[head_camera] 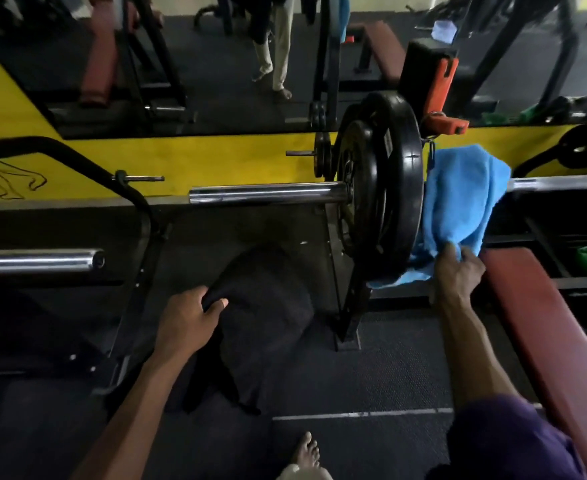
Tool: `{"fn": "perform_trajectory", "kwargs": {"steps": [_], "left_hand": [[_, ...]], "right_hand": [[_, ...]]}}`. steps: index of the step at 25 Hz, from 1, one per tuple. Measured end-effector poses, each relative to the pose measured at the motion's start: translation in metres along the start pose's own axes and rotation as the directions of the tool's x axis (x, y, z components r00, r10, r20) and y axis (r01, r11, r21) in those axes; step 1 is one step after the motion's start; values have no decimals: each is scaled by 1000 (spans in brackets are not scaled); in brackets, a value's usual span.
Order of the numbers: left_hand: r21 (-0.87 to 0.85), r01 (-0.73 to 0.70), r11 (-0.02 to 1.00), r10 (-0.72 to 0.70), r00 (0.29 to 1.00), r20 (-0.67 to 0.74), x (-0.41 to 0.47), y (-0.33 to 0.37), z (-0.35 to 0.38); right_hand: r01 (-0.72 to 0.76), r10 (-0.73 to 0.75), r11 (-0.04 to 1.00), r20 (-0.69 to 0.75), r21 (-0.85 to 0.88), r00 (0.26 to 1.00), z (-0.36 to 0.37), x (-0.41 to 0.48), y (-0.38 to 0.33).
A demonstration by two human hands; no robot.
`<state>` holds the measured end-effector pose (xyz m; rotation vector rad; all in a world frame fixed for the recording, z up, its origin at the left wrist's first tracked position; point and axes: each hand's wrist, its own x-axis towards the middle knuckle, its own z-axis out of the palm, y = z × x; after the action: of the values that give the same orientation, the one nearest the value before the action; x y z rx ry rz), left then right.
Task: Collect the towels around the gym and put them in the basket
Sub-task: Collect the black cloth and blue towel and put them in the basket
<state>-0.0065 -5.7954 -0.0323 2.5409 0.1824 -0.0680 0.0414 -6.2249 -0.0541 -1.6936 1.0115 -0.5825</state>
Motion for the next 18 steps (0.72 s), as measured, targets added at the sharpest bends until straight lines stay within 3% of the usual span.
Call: {"fn": "perform_trajectory", "kwargs": {"steps": [2, 6, 11, 16, 18], "left_hand": [[-37, 20, 999, -21, 999, -31, -17, -20, -9], [-114, 26, 993, -35, 997, -71, -61, -62, -31], [-241, 123, 963, -154, 981, -114, -144, -130, -76], [-286, 274, 918, -357, 884, -301, -251, -221, -139], [-317, 345, 883, -454, 797, -398, -302, -257, -164]], "right_hand": [[-25, 24, 997, 15, 71, 1000, -8, -47, 6], [-30, 27, 998, 54, 53, 998, -19, -138, 19], [38, -27, 999, 352, -24, 936, -19, -255, 28], [165, -118, 986, 652, -11, 749, 5, -379, 15], [197, -100, 980, 790, -27, 605, 22, -435, 9]]}}
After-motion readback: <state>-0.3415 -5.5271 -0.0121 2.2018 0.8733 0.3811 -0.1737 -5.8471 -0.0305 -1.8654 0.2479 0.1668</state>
